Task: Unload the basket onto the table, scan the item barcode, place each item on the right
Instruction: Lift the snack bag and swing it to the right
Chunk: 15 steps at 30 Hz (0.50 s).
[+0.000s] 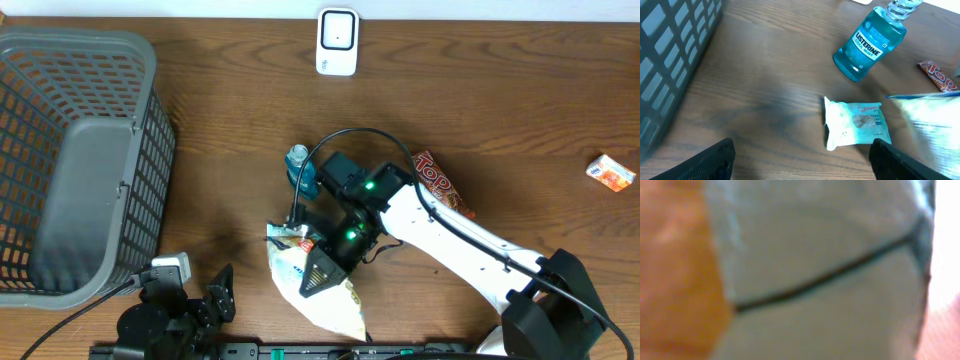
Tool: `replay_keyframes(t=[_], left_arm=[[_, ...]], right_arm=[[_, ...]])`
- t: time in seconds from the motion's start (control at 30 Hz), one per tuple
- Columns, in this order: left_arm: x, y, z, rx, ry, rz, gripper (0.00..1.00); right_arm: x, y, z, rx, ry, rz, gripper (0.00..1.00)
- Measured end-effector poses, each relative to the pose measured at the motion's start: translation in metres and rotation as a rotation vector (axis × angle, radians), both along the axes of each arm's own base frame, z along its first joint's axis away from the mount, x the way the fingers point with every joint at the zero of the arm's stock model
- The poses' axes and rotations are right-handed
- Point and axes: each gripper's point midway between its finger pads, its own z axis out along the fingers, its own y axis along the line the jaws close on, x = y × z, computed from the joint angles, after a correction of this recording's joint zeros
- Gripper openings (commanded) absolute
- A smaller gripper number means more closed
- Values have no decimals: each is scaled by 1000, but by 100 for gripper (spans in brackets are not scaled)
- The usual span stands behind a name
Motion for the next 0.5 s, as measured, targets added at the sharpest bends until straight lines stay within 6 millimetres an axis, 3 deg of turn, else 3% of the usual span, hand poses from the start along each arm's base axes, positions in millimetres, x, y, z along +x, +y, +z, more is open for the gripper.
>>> replay_keyframes(t=[0.23,0.5], left_arm=[[0,0,0,0,0,0,86],[0,0,0,0,0,0,86]], right_arm=[[-4,11,50,244,206,-24,1],[36,-2,74,322,330,-179,1]])
